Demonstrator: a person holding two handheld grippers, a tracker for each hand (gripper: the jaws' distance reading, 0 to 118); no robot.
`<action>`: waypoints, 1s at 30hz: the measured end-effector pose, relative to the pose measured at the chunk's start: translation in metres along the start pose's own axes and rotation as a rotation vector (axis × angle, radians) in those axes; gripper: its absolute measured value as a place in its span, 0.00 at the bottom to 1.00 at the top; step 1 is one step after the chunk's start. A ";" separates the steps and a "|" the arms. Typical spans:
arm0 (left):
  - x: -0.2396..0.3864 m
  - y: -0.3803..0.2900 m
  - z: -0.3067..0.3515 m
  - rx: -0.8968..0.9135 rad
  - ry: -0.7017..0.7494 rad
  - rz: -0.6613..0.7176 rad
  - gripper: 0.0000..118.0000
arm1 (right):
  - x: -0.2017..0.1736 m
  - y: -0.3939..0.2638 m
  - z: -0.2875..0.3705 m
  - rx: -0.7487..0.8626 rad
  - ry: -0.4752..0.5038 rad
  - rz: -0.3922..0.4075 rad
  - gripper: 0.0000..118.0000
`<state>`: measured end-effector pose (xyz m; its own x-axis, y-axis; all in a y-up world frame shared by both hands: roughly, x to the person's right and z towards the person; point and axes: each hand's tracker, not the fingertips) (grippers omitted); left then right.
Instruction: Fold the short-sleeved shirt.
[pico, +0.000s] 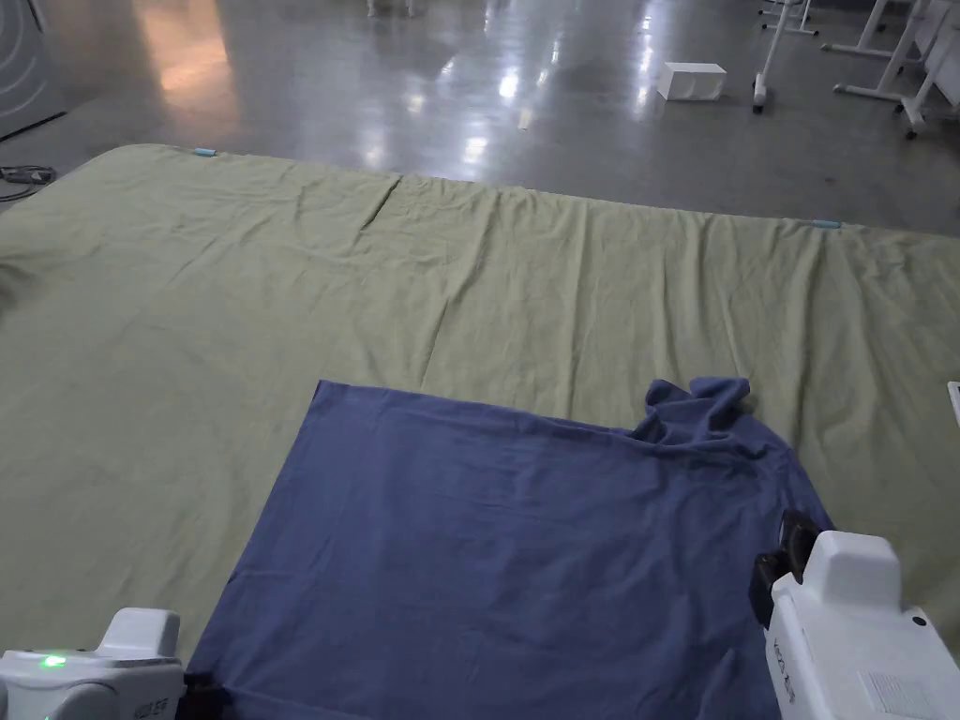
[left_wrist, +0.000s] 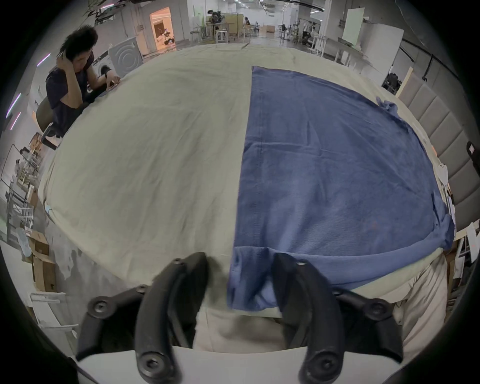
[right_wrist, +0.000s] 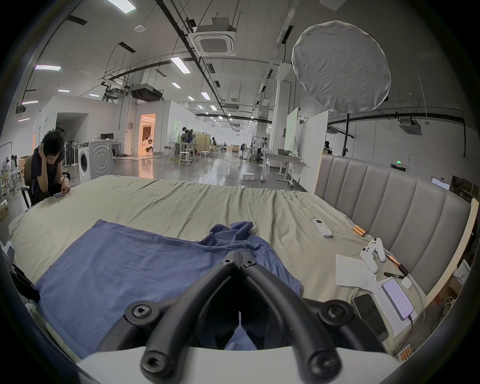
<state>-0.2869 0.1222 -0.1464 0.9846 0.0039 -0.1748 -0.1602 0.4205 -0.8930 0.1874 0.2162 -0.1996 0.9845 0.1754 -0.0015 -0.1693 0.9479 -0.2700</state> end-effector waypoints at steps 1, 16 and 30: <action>0.001 0.001 0.002 0.001 -0.026 -0.003 0.07 | 0.000 -0.001 0.000 -0.003 0.003 -0.001 0.00; -0.001 -0.007 0.011 0.033 -0.057 0.000 0.05 | 0.062 -0.024 0.029 -0.301 0.018 0.010 0.05; 0.012 -0.006 0.021 0.034 -0.046 -0.021 0.05 | 0.109 -0.113 0.036 -0.711 0.009 -0.125 0.47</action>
<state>-0.2722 0.1389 -0.1339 0.9899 0.0359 -0.1369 -0.1383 0.4513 -0.8816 0.3122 0.1376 -0.1346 0.9954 0.0716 0.0633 0.0127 0.5575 -0.8300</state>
